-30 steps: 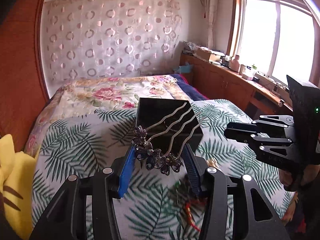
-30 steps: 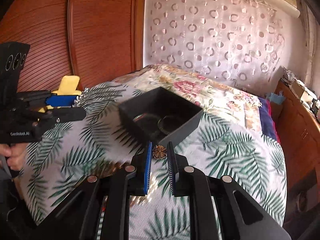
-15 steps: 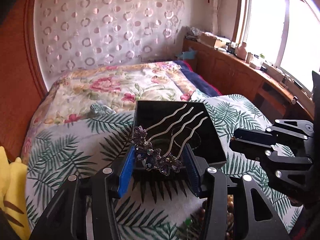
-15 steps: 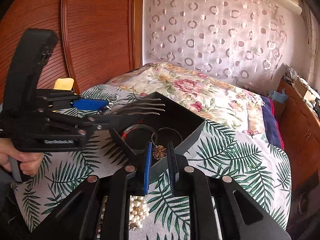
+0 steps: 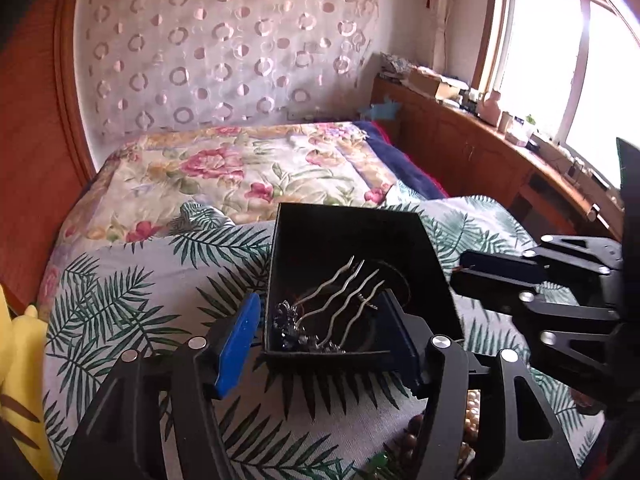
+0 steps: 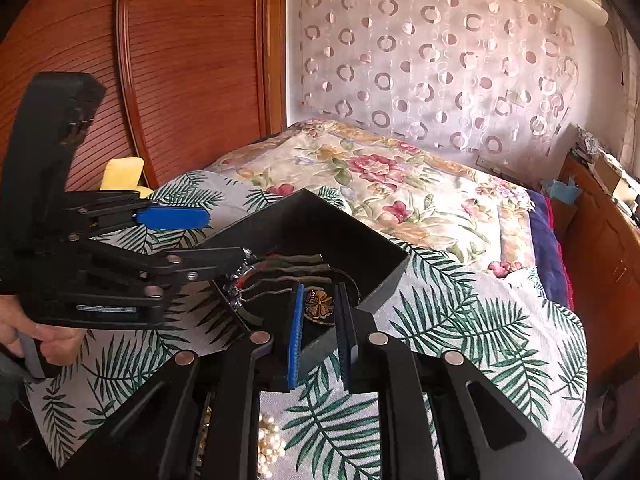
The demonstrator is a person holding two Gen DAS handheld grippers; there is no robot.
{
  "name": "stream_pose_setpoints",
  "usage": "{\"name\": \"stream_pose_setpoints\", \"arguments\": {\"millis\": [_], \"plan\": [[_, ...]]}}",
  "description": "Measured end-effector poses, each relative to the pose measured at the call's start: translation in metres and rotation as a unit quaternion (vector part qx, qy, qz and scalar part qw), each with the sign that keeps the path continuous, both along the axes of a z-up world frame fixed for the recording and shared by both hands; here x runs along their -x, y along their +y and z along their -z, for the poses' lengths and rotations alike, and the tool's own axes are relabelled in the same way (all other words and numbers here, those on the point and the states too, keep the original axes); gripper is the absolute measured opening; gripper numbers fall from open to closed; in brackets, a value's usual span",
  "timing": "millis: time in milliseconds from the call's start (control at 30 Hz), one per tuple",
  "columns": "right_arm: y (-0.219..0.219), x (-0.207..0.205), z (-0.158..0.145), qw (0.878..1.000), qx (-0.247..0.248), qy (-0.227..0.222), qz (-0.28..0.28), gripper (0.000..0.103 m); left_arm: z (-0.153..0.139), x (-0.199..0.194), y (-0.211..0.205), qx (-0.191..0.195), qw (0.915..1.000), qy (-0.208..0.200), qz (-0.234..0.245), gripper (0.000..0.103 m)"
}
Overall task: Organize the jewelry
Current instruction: 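Carry the hairpins and gold flower piece into the black box while releasing both, then withdraw the left tool from the box while the right tool grasps the brown bead bracelet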
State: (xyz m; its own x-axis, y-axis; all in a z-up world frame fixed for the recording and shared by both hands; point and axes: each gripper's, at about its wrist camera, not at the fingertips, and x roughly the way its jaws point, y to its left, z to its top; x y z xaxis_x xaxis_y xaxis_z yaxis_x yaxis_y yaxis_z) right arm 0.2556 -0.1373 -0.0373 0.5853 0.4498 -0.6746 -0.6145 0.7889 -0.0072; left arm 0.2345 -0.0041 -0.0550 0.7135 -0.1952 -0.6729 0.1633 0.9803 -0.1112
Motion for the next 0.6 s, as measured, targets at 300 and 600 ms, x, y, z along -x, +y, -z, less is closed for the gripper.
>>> {"name": "stream_pose_setpoints", "arguments": {"millis": [300, 600], "plan": [[0.016, -0.020, 0.015, 1.000, 0.000, 0.024, -0.002, 0.018, -0.012, 0.024, 0.017, -0.001, 0.9991, -0.036, -0.021, 0.078], [0.019, -0.021, 0.015, 1.000, -0.010, 0.028, 0.000, 0.023, -0.012, 0.036, 0.021, -0.006, 0.9988, -0.042, -0.026, 0.086]]}}
